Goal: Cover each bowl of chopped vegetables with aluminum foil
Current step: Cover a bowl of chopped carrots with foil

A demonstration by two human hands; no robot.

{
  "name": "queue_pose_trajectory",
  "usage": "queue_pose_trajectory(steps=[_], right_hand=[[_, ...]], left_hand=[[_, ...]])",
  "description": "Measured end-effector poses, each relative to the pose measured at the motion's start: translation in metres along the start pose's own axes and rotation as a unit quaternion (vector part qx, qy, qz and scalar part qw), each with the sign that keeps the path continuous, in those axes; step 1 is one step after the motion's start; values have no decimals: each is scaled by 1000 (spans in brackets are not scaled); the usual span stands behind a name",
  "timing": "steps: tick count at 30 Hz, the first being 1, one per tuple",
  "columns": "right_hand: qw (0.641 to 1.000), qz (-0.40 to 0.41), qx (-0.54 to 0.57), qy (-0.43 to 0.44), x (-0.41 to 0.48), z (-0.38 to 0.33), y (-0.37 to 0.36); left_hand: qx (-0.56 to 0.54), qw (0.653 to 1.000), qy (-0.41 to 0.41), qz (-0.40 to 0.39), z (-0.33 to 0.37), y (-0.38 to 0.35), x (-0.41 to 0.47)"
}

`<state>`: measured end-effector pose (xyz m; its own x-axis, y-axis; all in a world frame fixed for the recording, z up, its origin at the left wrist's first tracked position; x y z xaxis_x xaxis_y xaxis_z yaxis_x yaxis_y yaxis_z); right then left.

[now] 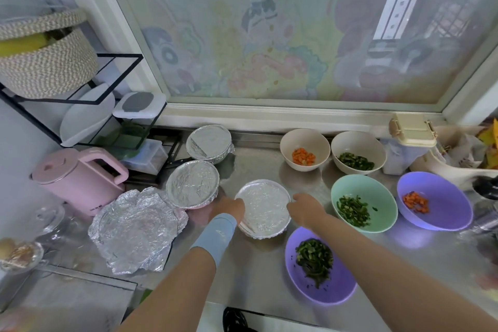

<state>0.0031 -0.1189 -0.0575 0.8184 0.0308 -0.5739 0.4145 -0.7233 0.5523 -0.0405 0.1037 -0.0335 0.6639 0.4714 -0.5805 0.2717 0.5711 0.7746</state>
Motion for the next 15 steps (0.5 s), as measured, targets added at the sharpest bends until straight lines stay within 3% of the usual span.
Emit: queue_pose_trajectory(steps=[4, 7, 10, 15], right_hand=[[1000, 17, -1, -9, 19, -14, -3], [998, 40, 44, -20, 30, -25, -2], [995, 59, 78, -28, 43, -40, 1], [987, 82, 134, -28, 59, -58, 0]], left_hand=[[5, 998, 37, -40, -2, 7, 6], [-133, 984, 58, -102, 3, 0, 31], [-174, 980, 23, -97, 16, 16, 54], [-136, 986, -57, -75, 35, 31, 97]])
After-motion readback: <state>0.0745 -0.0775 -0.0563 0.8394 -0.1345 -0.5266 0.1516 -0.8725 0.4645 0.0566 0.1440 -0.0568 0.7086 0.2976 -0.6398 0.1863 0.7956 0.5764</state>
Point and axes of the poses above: each hand's wrist, its own x-axis towards the middle knuckle, its own y-axis out of the back of the hand, z = x × y, the point moved 7 cm from there along x, towards the middle knuckle, and after that the axes turned 12 degrees about x, right-handed, at the moved point
